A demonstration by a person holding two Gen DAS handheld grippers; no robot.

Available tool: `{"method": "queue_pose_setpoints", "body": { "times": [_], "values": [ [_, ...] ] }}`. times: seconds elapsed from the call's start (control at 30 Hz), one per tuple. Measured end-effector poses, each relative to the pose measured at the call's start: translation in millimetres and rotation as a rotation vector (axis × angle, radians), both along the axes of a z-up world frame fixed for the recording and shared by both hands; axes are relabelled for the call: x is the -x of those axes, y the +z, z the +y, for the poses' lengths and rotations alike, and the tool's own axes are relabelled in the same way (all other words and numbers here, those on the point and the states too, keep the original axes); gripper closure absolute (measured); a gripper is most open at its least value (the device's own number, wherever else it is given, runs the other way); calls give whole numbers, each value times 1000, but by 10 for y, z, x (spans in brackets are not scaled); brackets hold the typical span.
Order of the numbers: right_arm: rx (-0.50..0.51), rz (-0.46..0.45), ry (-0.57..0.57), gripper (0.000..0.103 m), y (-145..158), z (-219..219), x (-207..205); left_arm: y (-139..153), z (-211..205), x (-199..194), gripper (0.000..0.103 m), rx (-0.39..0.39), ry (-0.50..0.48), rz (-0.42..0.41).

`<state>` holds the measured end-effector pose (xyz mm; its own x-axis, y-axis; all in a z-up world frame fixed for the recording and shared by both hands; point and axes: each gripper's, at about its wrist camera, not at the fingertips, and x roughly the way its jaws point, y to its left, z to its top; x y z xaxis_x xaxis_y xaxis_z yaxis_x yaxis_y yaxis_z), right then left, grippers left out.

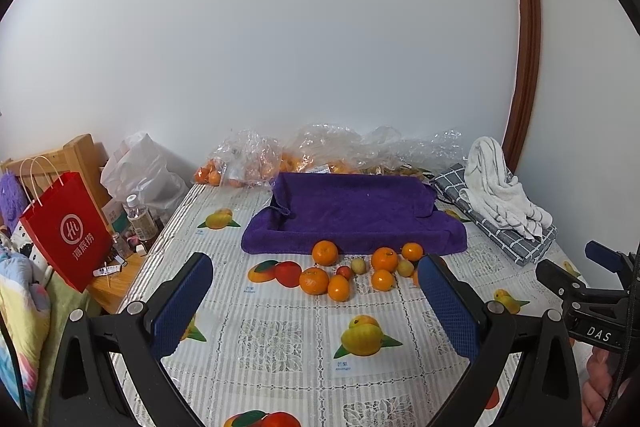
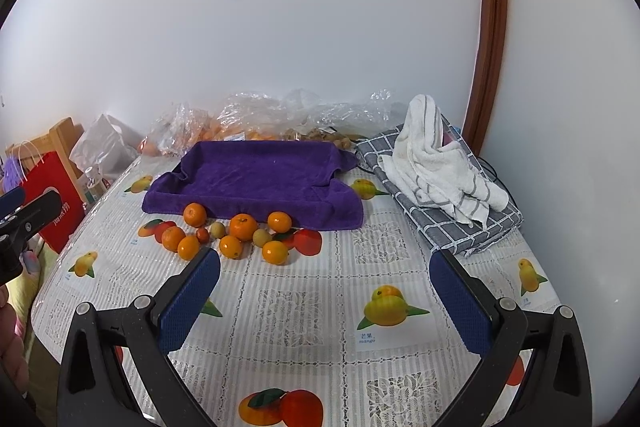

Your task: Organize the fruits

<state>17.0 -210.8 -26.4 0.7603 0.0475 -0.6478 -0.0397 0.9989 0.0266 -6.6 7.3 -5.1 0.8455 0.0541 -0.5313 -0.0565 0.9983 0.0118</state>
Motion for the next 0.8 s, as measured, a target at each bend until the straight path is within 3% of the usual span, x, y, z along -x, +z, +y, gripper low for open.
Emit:
{"method": "queue_pose_setpoints", "body": {
  "times": [0.8],
  "values": [
    [-16,2,-5,0,-2,-21,3,37,11,-15,0,5,1,-2]
  ]
}}
